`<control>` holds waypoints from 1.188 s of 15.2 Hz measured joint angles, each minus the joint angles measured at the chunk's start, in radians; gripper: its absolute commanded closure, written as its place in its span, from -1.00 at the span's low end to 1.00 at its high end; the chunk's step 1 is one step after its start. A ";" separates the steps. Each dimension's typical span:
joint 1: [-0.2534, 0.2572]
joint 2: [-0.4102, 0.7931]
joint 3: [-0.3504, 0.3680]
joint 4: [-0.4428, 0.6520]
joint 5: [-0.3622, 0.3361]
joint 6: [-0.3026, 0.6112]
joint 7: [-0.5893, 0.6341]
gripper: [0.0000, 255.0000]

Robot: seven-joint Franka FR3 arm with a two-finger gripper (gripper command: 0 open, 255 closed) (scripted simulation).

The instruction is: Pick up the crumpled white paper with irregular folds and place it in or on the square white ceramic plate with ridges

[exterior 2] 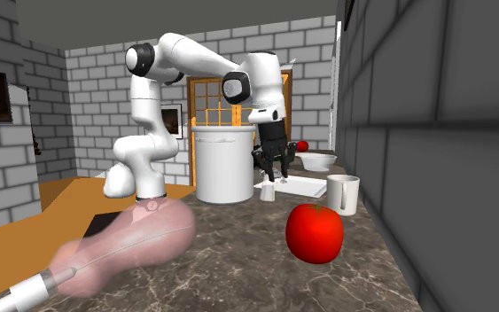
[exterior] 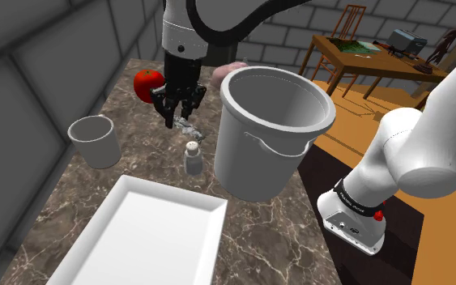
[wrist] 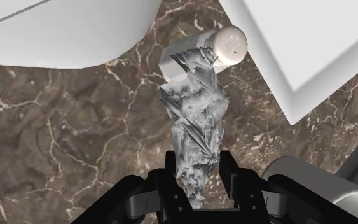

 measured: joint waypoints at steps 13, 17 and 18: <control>0.155 -0.001 0.161 -0.003 -0.030 0.057 0.326 1.00; 0.201 0.036 0.206 0.036 -0.059 0.066 0.431 1.00; 0.217 0.057 0.219 0.053 -0.074 0.074 0.466 1.00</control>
